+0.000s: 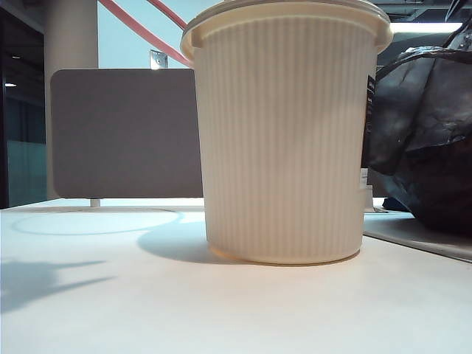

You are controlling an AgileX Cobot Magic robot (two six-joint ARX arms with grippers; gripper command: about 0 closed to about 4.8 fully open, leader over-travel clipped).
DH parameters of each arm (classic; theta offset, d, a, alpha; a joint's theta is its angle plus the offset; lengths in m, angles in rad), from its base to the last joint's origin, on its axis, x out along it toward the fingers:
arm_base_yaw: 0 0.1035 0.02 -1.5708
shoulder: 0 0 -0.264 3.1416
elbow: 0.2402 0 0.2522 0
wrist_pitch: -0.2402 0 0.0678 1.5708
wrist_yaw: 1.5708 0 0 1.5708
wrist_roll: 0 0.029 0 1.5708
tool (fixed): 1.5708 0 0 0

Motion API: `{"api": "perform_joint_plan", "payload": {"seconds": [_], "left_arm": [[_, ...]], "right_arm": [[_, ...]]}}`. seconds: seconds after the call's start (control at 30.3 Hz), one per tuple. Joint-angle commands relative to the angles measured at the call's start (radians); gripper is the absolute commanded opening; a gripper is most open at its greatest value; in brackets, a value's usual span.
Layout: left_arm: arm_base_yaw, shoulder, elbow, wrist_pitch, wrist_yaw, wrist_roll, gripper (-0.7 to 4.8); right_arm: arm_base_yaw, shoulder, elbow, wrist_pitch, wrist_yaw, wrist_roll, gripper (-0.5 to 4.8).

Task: Open the ring lid of the trash can, pull out the black garbage bag inside, and place it on the table.

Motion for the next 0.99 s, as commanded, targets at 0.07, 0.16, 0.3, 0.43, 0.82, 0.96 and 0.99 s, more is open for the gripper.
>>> {"api": "perform_joint_plan", "payload": {"seconds": [0.07, 0.16, 0.3, 0.43, 0.82, 0.96, 0.99], "left_arm": [[0.0, -0.004, 0.002, 0.013, 0.004, -0.003, 2.47], [0.0, -0.004, 0.002, 0.012, 0.005, -0.003, 2.47], [0.0, -0.005, 0.002, 0.012, 0.006, -0.003, 2.47], [0.0, -0.005, 0.002, 0.012, 0.007, -0.003, 2.47], [0.056, -0.179, 0.002, 0.112, -0.003, -0.004, 2.43], [0.109, -0.291, 0.002, 0.123, -0.005, -0.003, 2.38], [0.128, -0.325, 0.002, 0.122, -0.004, -0.003, 2.38]], "right_arm": [[-0.002, -0.056, 0.01, 0.028, 0.023, -0.01, 2.85], [-0.002, -0.089, 0.025, -0.003, 0.082, -0.047, 2.85], [-0.001, -0.13, 0.031, -0.045, 0.191, -0.089, 2.85], [-0.001, -0.153, 0.031, -0.072, 0.21, -0.095, 2.85], [0.047, -0.376, 0.028, -0.051, 0.016, -0.077, 2.84], [0.053, -0.49, 0.027, -0.06, -0.055, -0.077, 2.84], [0.053, -0.526, 0.027, -0.061, -0.069, -0.077, 2.84]]}}
